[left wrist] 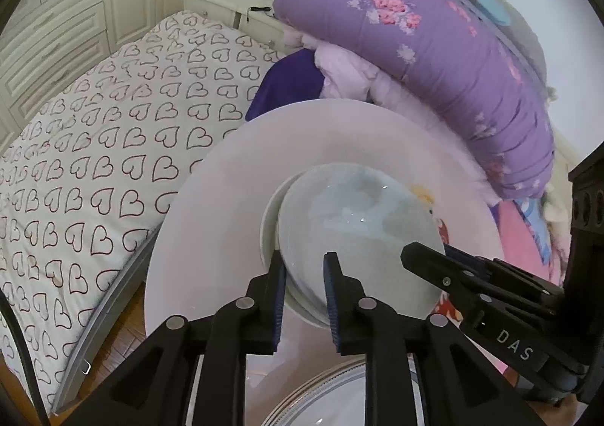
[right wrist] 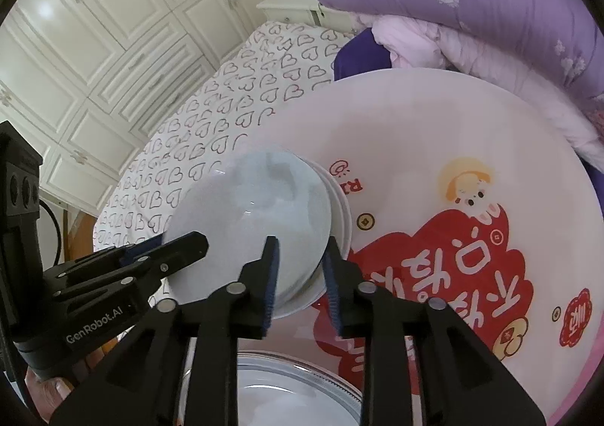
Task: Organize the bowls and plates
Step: 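Carry both held bowls and lower them into the nested bowls, then open both grippers to release the bowls onto the nested stack, then move both grippers to the nested bowl stack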
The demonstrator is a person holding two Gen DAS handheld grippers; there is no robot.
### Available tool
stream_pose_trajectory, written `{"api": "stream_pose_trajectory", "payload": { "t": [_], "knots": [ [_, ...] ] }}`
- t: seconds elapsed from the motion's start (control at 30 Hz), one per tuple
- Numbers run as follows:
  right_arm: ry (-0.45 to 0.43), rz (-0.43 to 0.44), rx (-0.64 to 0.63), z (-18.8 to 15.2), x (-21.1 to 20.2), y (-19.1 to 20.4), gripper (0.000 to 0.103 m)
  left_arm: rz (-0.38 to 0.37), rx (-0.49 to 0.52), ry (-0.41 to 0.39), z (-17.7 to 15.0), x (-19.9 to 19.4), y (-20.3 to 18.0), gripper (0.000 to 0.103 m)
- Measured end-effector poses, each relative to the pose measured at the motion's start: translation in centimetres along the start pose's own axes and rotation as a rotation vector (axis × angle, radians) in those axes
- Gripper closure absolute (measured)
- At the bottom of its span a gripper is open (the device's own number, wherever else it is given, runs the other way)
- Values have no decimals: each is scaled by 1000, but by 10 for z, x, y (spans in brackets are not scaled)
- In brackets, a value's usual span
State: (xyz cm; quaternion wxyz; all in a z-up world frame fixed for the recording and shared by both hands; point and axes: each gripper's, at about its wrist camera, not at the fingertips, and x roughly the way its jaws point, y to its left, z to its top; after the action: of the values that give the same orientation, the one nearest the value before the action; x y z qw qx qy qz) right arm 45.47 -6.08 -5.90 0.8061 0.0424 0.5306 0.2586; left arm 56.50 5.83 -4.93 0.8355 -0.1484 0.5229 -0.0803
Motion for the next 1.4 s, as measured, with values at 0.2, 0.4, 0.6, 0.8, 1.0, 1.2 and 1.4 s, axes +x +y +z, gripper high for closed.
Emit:
{"api": "stream_pose_trajectory", "payload": {
  "t": [0.2, 0.4, 0.6, 0.8, 1.0, 1.2, 1.4],
  "knots": [
    [-4, -3, -3, 0, -2, 0, 59, 17, 6, 4, -1, 7, -1, 85],
    [-61, -22, 1, 1, -15, -4, 8, 36, 2, -20, -1, 4, 0, 43],
    [-133, 15, 90, 1, -32, -28, 0, 31, -12, -94, -9, -18, 3, 1],
    [-184, 47, 110, -2, -50, -39, 0, 29, 4, -135, -27, -41, -5, 1],
    [-232, 68, 115, -13, -72, -46, 0, 48, 26, -187, -53, -70, -14, 1],
    [-298, 69, 100, -23, -99, -49, 0, 67, 29, -249, -83, -98, -18, 1],
    [-327, 56, 62, -31, -112, -48, 0, 65, -4, -272, -108, -111, -11, 1]
  ]
}}
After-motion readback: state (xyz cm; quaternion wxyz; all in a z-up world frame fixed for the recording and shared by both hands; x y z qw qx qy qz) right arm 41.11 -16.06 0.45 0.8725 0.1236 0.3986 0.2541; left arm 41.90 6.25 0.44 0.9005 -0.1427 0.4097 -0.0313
